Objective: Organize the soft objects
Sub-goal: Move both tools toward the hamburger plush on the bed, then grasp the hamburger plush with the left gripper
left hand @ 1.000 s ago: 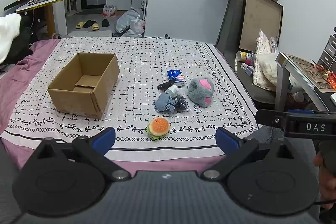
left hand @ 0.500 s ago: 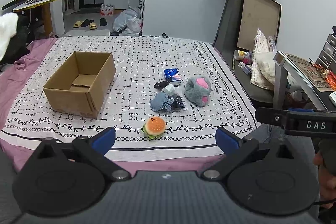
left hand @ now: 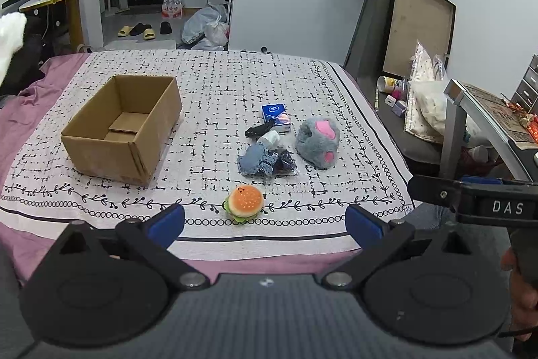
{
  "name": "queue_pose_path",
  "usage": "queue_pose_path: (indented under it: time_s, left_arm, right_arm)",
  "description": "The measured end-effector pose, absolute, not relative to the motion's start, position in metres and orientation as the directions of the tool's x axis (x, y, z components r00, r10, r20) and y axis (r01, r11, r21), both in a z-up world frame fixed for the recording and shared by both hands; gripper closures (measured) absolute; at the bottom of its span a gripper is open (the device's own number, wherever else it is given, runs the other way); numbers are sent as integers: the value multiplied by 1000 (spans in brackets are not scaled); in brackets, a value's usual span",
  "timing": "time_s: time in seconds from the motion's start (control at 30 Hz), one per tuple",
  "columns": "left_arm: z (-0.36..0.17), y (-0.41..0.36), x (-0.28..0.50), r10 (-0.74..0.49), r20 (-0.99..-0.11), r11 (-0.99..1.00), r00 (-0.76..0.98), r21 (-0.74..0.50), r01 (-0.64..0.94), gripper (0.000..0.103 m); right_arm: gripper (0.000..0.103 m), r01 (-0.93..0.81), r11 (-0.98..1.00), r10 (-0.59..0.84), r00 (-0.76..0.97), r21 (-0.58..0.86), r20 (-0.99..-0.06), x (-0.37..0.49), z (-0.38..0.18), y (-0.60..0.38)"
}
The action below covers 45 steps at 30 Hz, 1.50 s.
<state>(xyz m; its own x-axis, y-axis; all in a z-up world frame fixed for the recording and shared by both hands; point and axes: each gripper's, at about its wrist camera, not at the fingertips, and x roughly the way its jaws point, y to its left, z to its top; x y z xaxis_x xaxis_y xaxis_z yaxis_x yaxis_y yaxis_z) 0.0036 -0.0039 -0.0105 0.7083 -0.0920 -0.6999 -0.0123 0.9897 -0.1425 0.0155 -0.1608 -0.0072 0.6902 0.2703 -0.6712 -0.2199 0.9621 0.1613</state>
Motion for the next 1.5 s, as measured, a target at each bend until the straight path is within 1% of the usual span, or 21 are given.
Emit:
queue_pose_path:
  time_s: [0.47,1.0,1.5]
  left_arm:
    - [-30,-5,40,-100,-735,988,670,-152,-19,2]
    - [-60,-4,85,-101,-787,988,608,-150,-30,3]
    - [-89,-19,129,-116,-832,993,543,-118,31,4]
  right_arm:
    - [0,-233,956,290,661,177,-692,44,-26,-160]
    - [0,-194,954,301,620,230,-724,87,-53,-169]
    - [0,-146,947,317,585,287,-747,116,-72,-182]
